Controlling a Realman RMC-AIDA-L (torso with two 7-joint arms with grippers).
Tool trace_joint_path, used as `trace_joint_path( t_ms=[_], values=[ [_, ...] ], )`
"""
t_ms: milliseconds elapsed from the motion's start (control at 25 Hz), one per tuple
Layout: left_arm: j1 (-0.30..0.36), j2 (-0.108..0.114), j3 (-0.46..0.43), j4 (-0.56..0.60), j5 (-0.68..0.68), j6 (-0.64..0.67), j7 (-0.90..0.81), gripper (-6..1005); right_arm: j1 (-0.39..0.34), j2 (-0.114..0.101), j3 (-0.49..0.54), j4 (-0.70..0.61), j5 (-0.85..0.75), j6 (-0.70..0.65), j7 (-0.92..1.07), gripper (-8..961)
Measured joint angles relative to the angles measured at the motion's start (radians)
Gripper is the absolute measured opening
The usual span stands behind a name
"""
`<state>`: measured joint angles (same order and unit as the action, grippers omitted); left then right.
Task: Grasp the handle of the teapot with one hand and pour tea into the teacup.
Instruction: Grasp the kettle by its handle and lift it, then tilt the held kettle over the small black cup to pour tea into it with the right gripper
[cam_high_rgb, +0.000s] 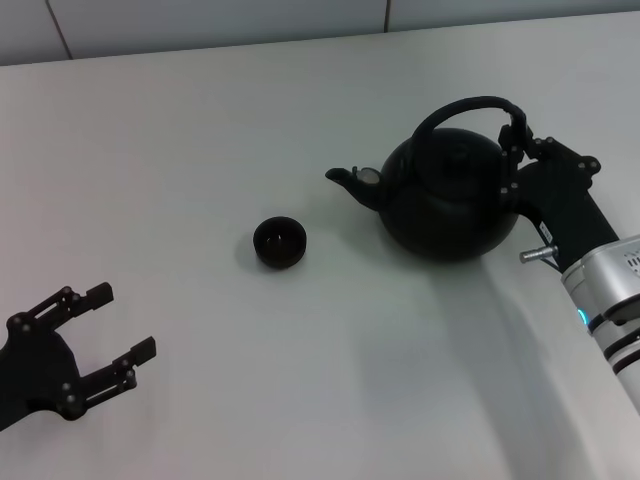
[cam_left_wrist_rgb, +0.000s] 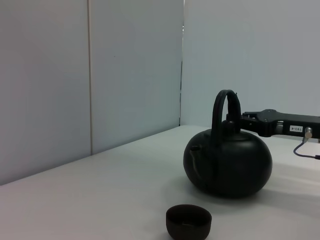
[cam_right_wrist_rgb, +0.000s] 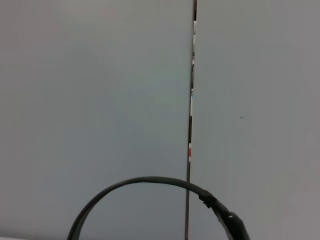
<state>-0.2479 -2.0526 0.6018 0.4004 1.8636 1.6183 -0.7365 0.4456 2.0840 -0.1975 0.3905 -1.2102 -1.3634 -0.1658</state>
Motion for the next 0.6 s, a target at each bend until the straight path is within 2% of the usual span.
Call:
trace_joint_path(
  t_ms=[360, 600],
  values=[
    [-0.004, -0.004, -0.006, 0.000, -0.001, -0.002, 0.000, 798, 0.027, -0.001, 0.009, -0.088, -0.003, -0.001, 0.149, 76],
    [-0.007, -0.006, -0.010, 0.000, -0.002, -0.002, 0.000, 798, 0.087, -0.004, 0.005, -0.217, -0.078, 0.087, 0.311, 82]
  ],
)
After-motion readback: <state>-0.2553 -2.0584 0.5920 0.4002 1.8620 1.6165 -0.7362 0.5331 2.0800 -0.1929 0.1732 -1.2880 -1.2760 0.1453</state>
